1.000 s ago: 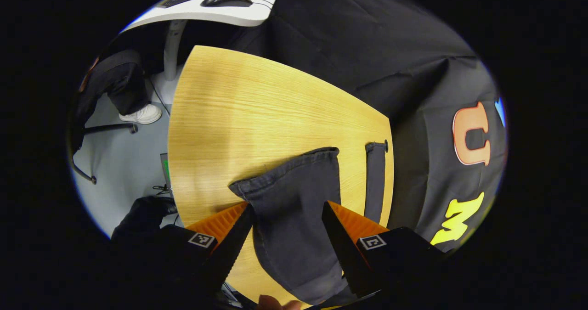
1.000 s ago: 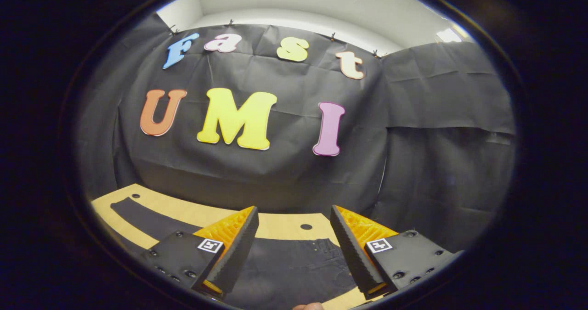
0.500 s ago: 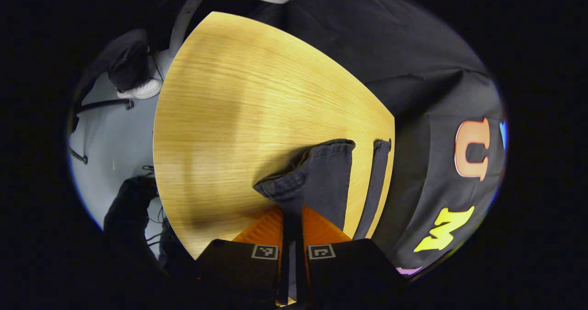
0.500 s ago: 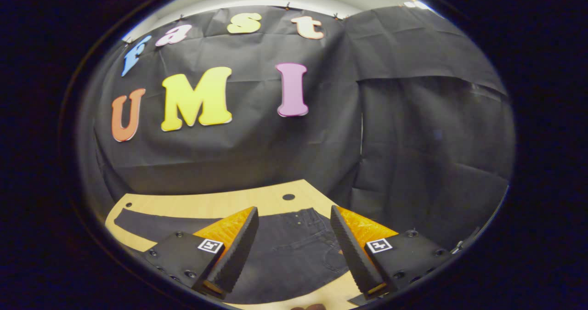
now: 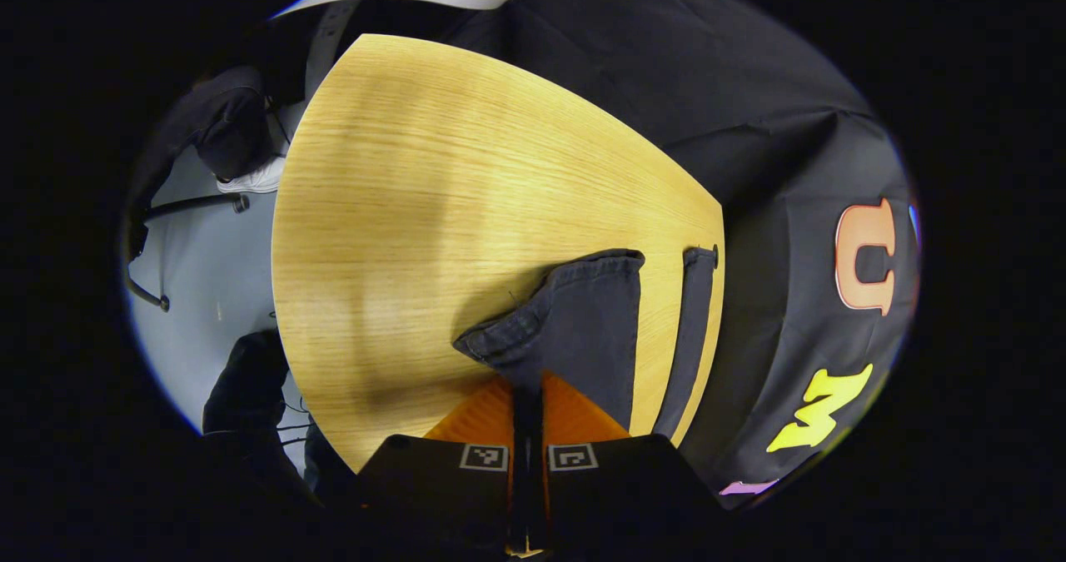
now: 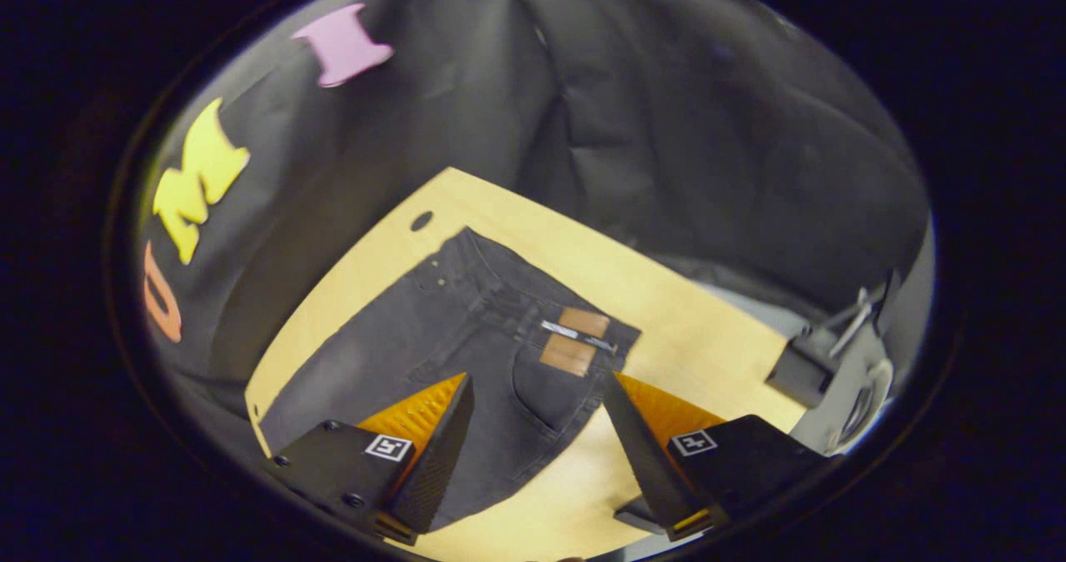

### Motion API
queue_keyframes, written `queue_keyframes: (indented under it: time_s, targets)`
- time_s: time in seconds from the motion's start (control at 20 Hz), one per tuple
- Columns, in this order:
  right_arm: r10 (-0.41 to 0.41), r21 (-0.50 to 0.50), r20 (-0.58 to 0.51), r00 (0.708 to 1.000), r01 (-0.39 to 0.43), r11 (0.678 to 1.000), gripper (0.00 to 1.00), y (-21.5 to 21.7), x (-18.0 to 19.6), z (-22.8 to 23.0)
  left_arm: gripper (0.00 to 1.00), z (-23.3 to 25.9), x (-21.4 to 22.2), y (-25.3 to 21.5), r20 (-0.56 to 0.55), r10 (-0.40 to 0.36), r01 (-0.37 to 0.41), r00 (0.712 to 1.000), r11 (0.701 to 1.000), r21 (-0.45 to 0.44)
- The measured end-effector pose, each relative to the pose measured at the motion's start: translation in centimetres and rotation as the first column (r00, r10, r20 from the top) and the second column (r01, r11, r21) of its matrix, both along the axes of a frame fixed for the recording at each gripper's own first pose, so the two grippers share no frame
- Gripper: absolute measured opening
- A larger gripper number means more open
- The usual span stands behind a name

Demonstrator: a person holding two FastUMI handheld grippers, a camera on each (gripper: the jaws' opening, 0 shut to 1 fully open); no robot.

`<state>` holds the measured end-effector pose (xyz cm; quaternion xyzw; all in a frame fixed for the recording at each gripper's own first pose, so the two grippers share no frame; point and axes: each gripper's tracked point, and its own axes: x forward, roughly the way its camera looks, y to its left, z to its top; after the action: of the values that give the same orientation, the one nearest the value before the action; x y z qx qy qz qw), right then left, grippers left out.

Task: Grasp the waist and the cuffs of the jeans and fold them to make the two legs overlap; first hold the waist and fold one-third of the jeans toward the cuffs, then hold the cuffs and fold the remaining one-third in the same direction to finish folding.

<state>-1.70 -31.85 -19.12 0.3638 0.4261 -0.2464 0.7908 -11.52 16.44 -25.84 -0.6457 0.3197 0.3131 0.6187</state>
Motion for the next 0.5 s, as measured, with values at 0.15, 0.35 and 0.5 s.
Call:
queue_keyframes:
  time_s: [0.15, 0.35, 0.5]
  targets:
    - [-0.089, 0.093, -0.038, 0.995, 0.092, 0.991, 0.96, -0.8, 0.1, -2.4, 0.04, -0.1, 0.0, 0.1, -0.003, 0.021, -0.021, 1.000, 1.000, 0.011]
    - [-0.087, 0.138, -0.056, 0.995, 0.094, 0.986, 0.81, 0.4, 0.6, -4.1, 0.04, -0.1, 0.2, 0.1, -0.015, 0.036, -0.035, 0.999, 0.999, 0.030]
    - [-0.084, 0.114, -0.100, 0.991, 0.095, 0.989, 0.73, 0.4, 0.2, -5.8, 0.04, 0.0, 0.3, 0.1, -0.017, 0.042, -0.041, 0.999, 0.998, 0.040]
